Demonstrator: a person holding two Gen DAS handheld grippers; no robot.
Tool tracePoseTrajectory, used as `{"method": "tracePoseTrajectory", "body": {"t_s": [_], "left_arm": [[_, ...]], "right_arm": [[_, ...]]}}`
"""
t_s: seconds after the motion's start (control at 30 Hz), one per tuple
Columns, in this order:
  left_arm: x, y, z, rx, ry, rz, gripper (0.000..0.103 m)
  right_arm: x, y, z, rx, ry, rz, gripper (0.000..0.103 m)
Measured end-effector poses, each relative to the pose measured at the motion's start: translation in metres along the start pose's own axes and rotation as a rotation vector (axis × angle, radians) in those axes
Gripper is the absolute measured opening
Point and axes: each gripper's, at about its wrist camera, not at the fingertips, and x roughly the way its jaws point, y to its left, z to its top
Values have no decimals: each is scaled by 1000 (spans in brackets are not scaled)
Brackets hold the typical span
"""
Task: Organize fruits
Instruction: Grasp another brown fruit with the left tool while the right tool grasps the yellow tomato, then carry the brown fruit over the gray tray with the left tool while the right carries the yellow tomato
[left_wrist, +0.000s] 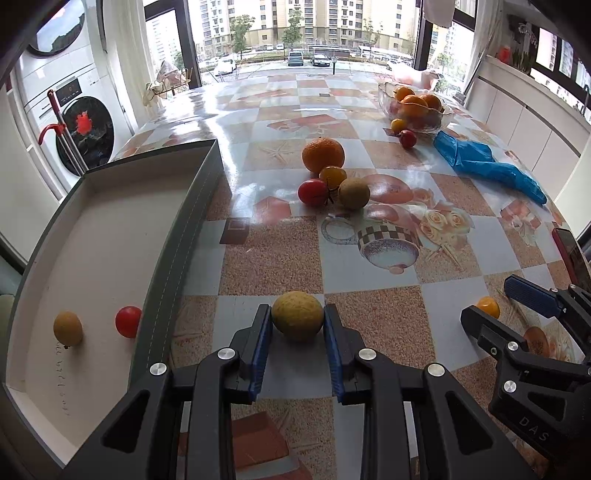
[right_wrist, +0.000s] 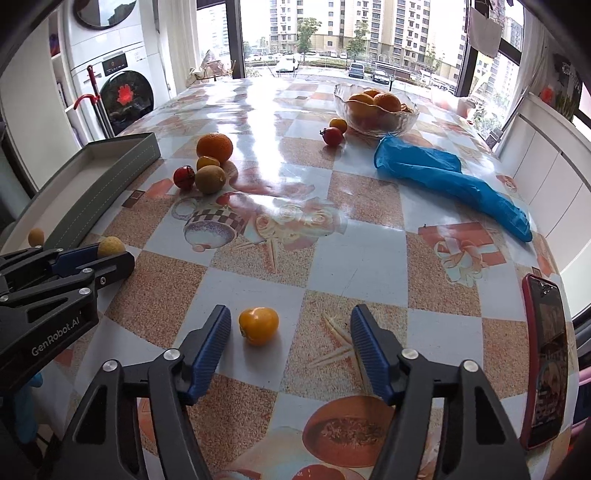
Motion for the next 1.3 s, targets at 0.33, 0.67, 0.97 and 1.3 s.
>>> {"method": "tracePoseTrajectory", "body": {"t_s": [0.33, 0.67, 0.97, 1.3], "left_arm": [[-3, 3, -3, -9, 7, -16, 30], [-20, 4, -5, 2, -27, -42, 30], [-39, 13, -5, 2, -71, -61, 30], [-61, 47, -7, -45, -120, -50, 30]], "right_arm": [[-6, -11, -6, 105, -13, 122, 22], [-17, -40, -16, 232, 8, 201, 22], [-22, -34, -12, 231, 14, 200, 22], [-30, -10, 2, 187, 8, 216, 22]]}}
